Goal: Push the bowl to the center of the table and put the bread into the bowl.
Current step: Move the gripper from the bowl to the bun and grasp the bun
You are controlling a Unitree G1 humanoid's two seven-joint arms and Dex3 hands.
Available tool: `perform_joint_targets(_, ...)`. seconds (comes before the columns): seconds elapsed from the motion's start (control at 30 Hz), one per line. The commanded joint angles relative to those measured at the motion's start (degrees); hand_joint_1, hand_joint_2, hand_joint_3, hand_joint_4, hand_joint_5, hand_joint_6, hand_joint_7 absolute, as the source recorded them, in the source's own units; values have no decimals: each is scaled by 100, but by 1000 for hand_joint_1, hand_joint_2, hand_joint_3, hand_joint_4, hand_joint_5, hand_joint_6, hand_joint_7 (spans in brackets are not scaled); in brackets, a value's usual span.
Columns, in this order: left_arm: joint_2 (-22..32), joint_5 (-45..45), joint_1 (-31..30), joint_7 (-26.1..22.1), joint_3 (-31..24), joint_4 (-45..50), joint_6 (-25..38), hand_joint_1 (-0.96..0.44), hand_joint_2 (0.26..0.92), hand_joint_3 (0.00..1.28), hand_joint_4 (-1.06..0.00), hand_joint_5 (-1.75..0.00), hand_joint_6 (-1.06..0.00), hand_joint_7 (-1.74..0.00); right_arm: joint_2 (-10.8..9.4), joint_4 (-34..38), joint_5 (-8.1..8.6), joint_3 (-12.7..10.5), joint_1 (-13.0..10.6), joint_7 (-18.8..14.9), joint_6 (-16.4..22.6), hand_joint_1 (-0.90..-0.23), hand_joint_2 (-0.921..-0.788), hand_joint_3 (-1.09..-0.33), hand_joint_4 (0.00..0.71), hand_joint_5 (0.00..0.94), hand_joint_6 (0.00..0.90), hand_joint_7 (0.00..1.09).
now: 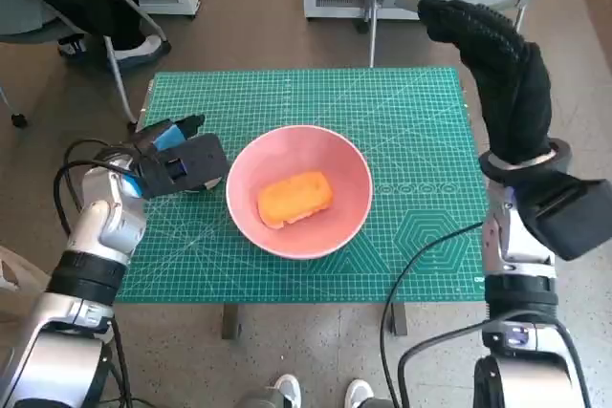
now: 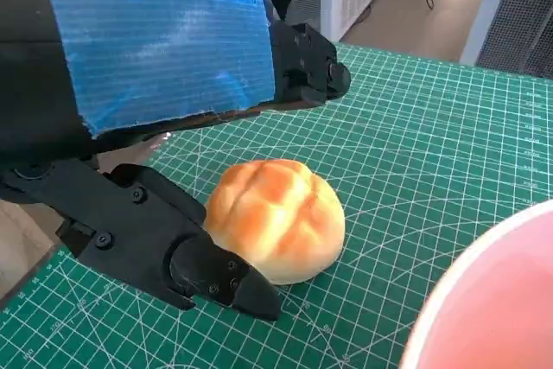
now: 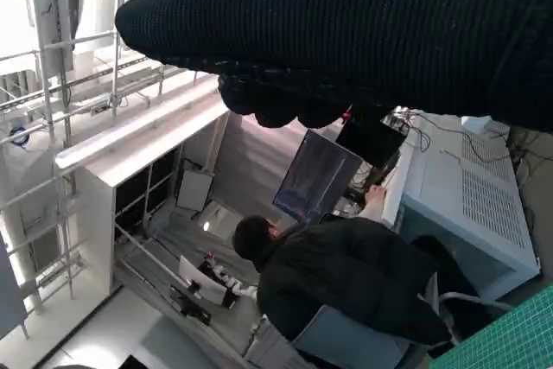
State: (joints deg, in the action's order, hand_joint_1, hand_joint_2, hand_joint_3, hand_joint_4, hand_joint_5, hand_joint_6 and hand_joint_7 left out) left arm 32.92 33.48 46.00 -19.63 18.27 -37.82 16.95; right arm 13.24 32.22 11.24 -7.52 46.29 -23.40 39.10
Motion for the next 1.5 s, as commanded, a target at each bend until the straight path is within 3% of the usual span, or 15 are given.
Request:
perform_joint_targets(0.03, -117, 65, 188, 112, 107, -307, -96, -432, 751, 3, -41, 0, -221, -1, 19, 20, -1, -6, -93, -20, -6, -654, -921, -778, 193, 1, -1, 434)
perform_joint_targets(0.7, -294, 72, 423, 374, 249, -987, -309, -398, 771, 8, -52, -4, -239, -9, 57, -77, -38, -27, -141, -3, 14, -651, -921, -777, 194, 1, -1, 435)
perform_joint_targets(0.93, -324, 92, 467, 416, 288, -1102, -327, -293, 776, 7, -162, -32, -356, -59, 65, -50, -39, -34, -135, -5, 31, -649, -921, -777, 194, 1, -1, 435)
perform_joint_targets(0.97, -328, 98, 467, 425, 295, -1115, -326, -269, 780, 6, -203, -180, -382, -58, 66, -46, -42, -35, -134, -3, 34, -648, -921, -777, 194, 1, -1, 435)
perform_joint_targets(1.0, -331, 108, 465, 435, 306, -1134, -322, -232, 784, 6, -216, -486, -422, -52, 66, -40, -46, -34, -133, 1, 39, -646, -921, -777, 194, 1, -1, 434)
perform_joint_targets(1.03, -333, 114, 464, 441, 313, -1146, -319, -188, 789, 7, -187, -940, -465, -50, 66, -37, -48, -34, -133, 3, 41, -645, -921, -777, 194, 1, -1, 435)
perform_joint_targets(1.07, -334, 115, 464, 446, 317, -1153, -318, -160, 792, 7, -168, -1230, -493, -49, 66, -36, -49, -34, -133, 4, 42, -644, -921, -777, 194, 1, -1, 435)
perform_joint_targets(1.17, -333, 108, 469, 454, 329, -1167, -320, -126, 796, 7, -145, -1577, -527, -47, 66, -35, -49, -33, -133, 5, 44, -643, -921, -778, 194, 1, -1, 435)
perform_joint_targets(1.2, -328, 128, 476, 434, 349, -1163, -262, -123, 796, 7, -143, -1611, -530, -47, 66, -30, -51, -32, -130, 6, 44, -643, -921, -778, 194, 1, -1, 435)
perform_joint_targets(1.23, -321, 147, 476, 410, 364, -1138, -187, -75, 813, 14, -238, -1660, -594, -78, 65, -27, -56, -30, -127, 8, 43, -643, -921, -778, 194, 1, -1, 435)
perform_joint_targets(1.27, -316, 160, 476, 394, 375, -1118, -134, 84, 849, 56, -377, -1531, -660, -123, 64, -24, -60, -28, -124, 10, 42, -643, -921, -778, 194, 1, -1, 435)
perform_joint_targets(1.37, -307, 171, 463, 385, 389, -1070, -61, 251, 885, 98, -531, -1388, -728, -176, 62, -22, -65, -25, -121, 13, 40, -642, -921, -778, 194, 1, -1, 435)
perform_joint_targets(1.4, -305, 176, 454, 386, 390, -1049, -39, 162, 898, 104, -570, -1380, -680, -485, 62, -21, -67, -24, -120, 14, 39, -642, -921, -778, 194, 1, -1, 435)
perform_joint_targets(1.43, -300, 192, 440, 395, 394, -1018, -20, 105, 906, 113, -591, -1381, -643, -690, 61, -24, -70, -21, -120, 15, 35, -642, -921, -778, 194, 1, -1, 435)
perform_joint_targets(1.5, -296, 216, 424, 403, 394, -984, 1, 55, 913, 110, -603, -1380, -637, -853, 60, -27, -73, -19, -120, 15, 30, -643, -921, -778, 194, 1, -1, 435)
